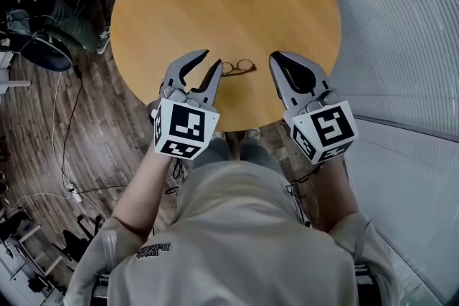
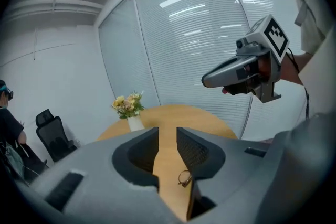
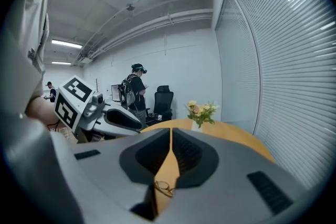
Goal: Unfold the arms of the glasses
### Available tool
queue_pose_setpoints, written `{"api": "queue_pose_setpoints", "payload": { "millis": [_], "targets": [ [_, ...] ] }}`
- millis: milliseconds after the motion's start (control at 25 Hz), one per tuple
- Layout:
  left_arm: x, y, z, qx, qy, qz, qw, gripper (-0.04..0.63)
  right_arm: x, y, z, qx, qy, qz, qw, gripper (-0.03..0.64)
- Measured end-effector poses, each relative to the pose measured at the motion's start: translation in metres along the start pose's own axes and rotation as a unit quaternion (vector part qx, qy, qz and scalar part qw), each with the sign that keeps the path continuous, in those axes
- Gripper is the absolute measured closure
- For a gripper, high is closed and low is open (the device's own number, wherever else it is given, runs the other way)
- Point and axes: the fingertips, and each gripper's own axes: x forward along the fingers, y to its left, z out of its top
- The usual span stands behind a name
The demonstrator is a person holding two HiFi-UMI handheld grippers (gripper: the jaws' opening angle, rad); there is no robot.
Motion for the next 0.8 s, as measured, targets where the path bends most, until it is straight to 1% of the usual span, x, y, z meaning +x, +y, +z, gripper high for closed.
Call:
{"api": "queue_pose_setpoints", "payload": {
  "millis": [160, 240, 400, 600, 800],
  "targets": [
    [0.031, -0.013, -0.031, 0.026, 0.042, -0.022, 0.9985, 0.479, 0.010, -0.009, -0.025, 0.010, 0.019, 0.005, 1.000, 0.583],
    [0.047, -0.020, -0.046, 0.040, 0.057, -0.031, 0.9971, 0.470, 0.015, -0.012, -0.037, 0.015, 0.028, 0.007, 0.999, 0.583],
    [0.074, -0.034, -0.085, 0.055, 0.096, -0.053, 0.9925, 0.462, 0.024, -0.013, -0.062, 0.023, 0.049, 0.011, 0.998, 0.583],
    [0.101, -0.043, -0.109, 0.079, 0.131, -0.064, 0.9862, 0.457, 0.038, -0.024, -0.091, 0.030, 0.082, 0.015, 0.996, 0.583],
    [0.124, -0.066, -0.148, 0.096, 0.159, -0.070, 0.9800, 0.456, 0.039, -0.027, -0.135, 0.043, 0.102, 0.020, 0.994, 0.583]
  ]
}}
